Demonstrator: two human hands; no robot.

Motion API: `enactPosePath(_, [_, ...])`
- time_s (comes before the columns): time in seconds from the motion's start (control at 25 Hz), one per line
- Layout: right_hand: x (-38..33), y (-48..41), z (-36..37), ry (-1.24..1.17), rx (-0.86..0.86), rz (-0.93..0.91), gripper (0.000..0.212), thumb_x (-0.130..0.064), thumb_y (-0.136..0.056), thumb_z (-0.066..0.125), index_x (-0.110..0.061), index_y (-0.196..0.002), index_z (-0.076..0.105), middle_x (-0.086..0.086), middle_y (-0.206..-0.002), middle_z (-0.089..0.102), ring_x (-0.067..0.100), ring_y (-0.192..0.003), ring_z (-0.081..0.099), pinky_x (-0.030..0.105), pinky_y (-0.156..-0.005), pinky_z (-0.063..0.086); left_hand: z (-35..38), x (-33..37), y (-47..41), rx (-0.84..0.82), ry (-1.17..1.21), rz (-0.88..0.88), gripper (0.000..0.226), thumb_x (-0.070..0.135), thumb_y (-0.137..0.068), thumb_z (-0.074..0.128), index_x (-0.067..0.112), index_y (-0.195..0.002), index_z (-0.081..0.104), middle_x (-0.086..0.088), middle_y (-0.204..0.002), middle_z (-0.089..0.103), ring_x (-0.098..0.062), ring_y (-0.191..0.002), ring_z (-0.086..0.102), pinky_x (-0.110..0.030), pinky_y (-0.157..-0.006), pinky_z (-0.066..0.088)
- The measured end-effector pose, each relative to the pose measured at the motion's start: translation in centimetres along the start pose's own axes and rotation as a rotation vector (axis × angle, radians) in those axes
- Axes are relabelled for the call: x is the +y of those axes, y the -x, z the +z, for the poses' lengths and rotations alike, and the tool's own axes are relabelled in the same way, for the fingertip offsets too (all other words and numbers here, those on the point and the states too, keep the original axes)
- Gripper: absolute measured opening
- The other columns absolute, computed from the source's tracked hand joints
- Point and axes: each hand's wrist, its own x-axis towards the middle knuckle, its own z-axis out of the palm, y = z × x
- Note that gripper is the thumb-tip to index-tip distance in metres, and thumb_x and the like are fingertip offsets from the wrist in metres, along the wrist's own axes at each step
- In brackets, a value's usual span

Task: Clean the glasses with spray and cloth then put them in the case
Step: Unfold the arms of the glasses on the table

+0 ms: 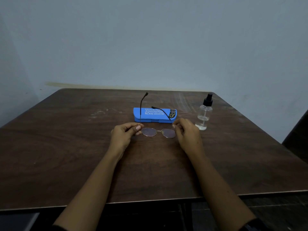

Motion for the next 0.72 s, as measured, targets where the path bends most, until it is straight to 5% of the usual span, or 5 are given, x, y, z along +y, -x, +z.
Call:
enactPosePath(0.12, [0.06, -0.05, -0.08, -0.073, 0.032, 0.055, 0.005, -0.004, -0.085, 0.056, -0.006, -0.082, 0.06, -0.014, -0.061, 0.046, 0.002, -0.059, 0.045, 0.013, -0.057, 0.033, -0.06, 0.15, 0.11, 0.002, 0.0, 0.005, 0.018, 0.005, -0.082, 0.061, 0.02, -0.079, 0.07, 0.018, -0.069, 0.069, 0.005, -0.06, 0.064, -0.005, -0.065, 0.05])
enactPosePath(0.32, [0.33, -0.19, 0.03, -0.201, 0.102, 0.169, 0.004, -0.004, -0.088, 0.054, -0.002, -0.087, 0.058, 0.004, -0.069, 0.06, 0.027, -0.069, 0.061, 0.039, -0.066, 0.049, -0.16, 0.12, 0.16, -0.013, 0.014, -0.013, 0.015, 0.006, -0.082, 0.06, 0.016, -0.085, 0.07, 0.02, -0.065, 0.071, 0.005, -0.063, 0.065, -0.006, -0.066, 0.051])
enactPosePath(0.48, [0.26, -0.11, -0.03, -0.243, 0.088, 0.185, 0.004, -0.004, -0.088, 0.054, -0.003, -0.09, 0.058, -0.002, -0.067, 0.058, 0.026, -0.071, 0.062, 0.043, -0.07, 0.053, -0.11, 0.35, 0.3, -0.009, -0.008, -0.005, 0.016, 0.007, -0.084, 0.058, 0.018, -0.088, 0.069, 0.007, -0.084, 0.069, 0.006, -0.063, 0.063, -0.007, -0.064, 0.05])
enactPosePath(0.72, [0.29, -0.3, 0.05, -0.293, 0.078, 0.244, 0.008, -0.002, -0.088, 0.054, -0.003, -0.094, 0.059, -0.006, -0.068, 0.058, 0.01, -0.063, 0.059, 0.041, -0.07, 0.056, 0.25, 0.48, 0.56, 0.057, -0.257, 0.196, 0.018, 0.002, -0.083, 0.058, 0.006, -0.098, 0.068, 0.0, -0.083, 0.065, 0.013, -0.059, 0.059, 0.0, -0.061, 0.044])
